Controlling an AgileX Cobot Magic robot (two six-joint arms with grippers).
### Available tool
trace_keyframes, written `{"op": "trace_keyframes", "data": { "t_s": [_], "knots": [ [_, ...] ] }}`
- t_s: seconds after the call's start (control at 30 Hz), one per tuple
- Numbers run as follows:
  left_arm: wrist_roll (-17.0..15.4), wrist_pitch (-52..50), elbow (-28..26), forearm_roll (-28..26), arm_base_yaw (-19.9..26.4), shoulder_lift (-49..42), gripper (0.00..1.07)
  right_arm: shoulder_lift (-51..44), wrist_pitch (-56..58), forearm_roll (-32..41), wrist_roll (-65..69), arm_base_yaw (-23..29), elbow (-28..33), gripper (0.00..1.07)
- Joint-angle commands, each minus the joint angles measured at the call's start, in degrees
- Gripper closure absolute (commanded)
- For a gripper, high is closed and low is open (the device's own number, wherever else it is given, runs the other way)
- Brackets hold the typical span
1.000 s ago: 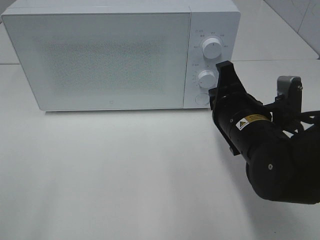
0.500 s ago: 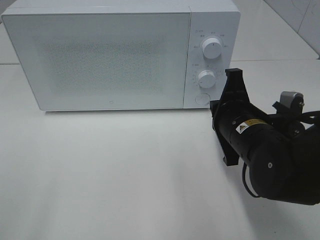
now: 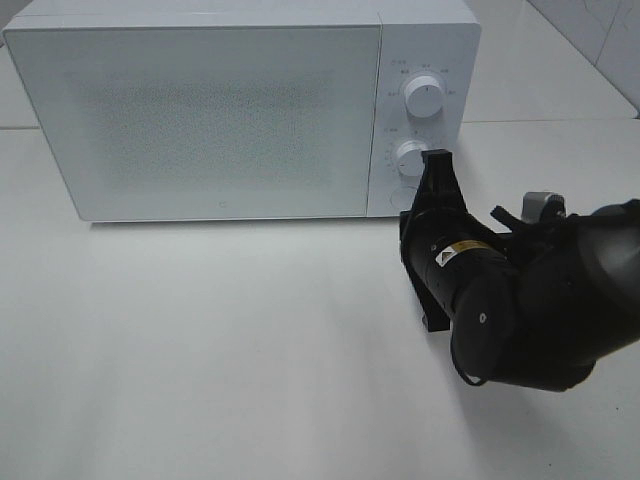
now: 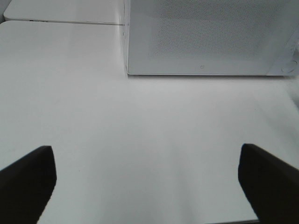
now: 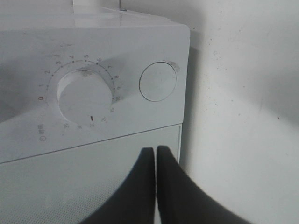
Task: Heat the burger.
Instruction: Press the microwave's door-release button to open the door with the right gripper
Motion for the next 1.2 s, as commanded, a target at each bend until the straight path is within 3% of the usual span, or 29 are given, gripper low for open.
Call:
{"op": "trace_keyframes", "data": {
  "t_s": [0.03, 0.4, 1.2],
  "knots": [
    [0.17, -0.11, 0.06, -0.17, -0.06, -0.29, 0.09, 1.66, 0.69, -3.38, 0.17, -3.09, -2.58, 1.07],
    [0.17, -0.11, 0.06, -0.23, -0.06, -0.29, 0.09, 5.50, 4.81, -8.54, 0.17, -9.17, -8.65, 1.07],
    [0.17, -0.11, 0.06, -0.23, -0.06, -0.29, 0.09, 11.69, 5.04, -9.45, 2.06, -11.46, -15.47, 1.07]
  ]
}}
